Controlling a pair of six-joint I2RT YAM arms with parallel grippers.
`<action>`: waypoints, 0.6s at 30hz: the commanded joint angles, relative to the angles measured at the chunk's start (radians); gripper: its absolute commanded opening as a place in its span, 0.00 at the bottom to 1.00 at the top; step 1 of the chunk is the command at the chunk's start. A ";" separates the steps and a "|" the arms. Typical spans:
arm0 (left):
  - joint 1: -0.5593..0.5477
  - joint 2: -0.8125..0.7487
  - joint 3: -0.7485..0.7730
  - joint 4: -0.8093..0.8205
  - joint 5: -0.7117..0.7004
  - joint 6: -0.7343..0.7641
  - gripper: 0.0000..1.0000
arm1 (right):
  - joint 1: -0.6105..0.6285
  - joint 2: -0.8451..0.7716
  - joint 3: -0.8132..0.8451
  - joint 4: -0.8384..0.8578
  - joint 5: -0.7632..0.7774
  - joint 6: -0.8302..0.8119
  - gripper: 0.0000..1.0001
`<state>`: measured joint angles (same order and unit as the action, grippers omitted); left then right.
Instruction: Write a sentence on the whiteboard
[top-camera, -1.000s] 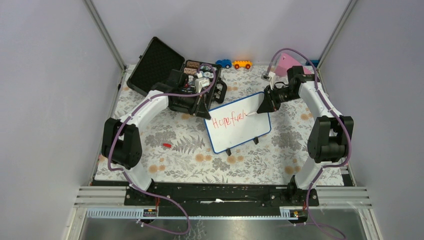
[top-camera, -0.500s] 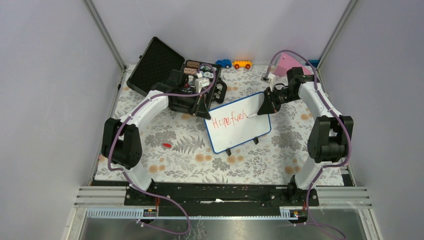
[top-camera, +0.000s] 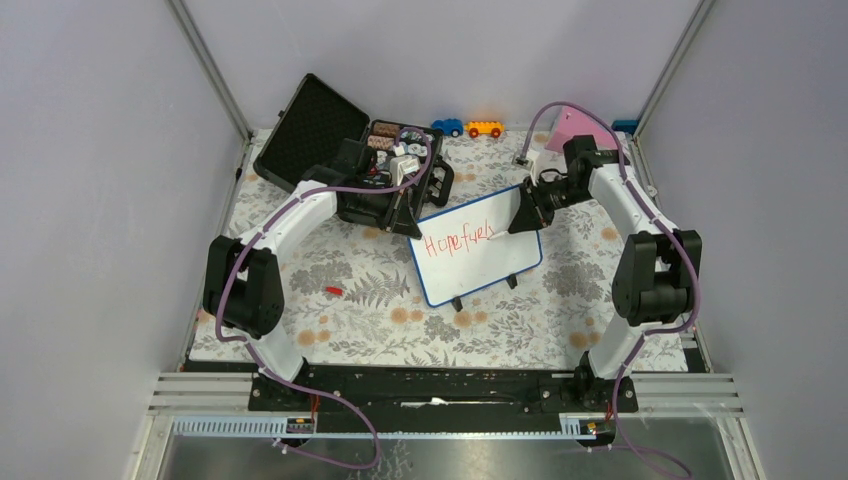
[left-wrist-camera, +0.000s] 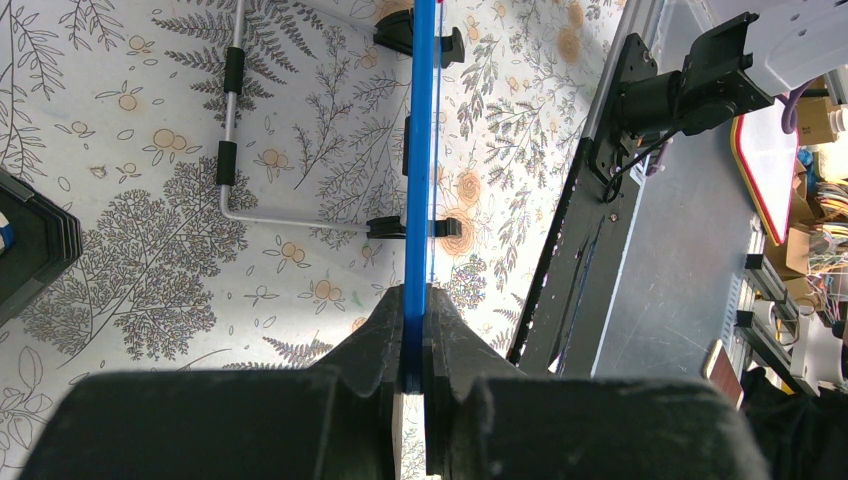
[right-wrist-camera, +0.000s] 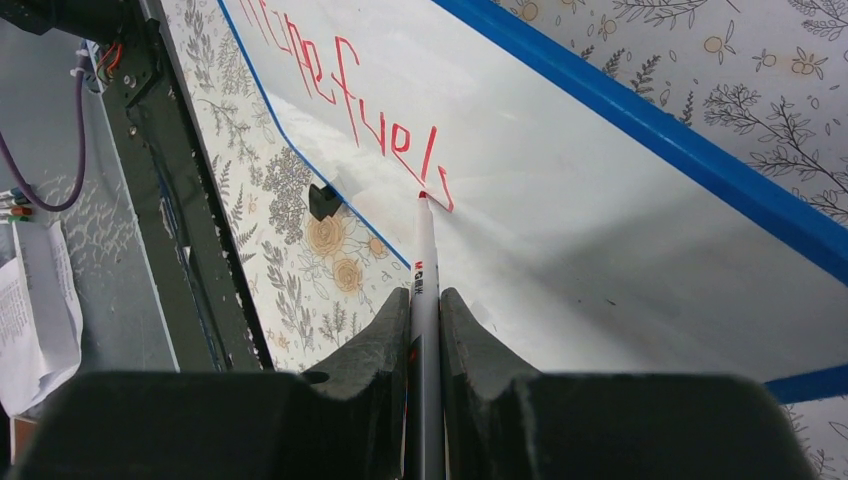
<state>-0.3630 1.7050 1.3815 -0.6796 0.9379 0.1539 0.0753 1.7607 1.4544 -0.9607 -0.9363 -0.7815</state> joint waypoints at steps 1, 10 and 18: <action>-0.014 -0.002 0.008 0.005 -0.017 0.033 0.00 | 0.012 0.008 0.013 -0.028 -0.007 -0.028 0.00; -0.014 -0.002 0.008 0.005 -0.014 0.035 0.00 | 0.000 -0.041 0.044 -0.150 -0.077 -0.107 0.00; -0.014 -0.008 0.005 0.005 -0.018 0.037 0.00 | -0.001 -0.064 -0.024 -0.147 -0.123 -0.102 0.00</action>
<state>-0.3630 1.7050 1.3815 -0.6796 0.9382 0.1547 0.0757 1.7531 1.4612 -1.0916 -0.9943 -0.8650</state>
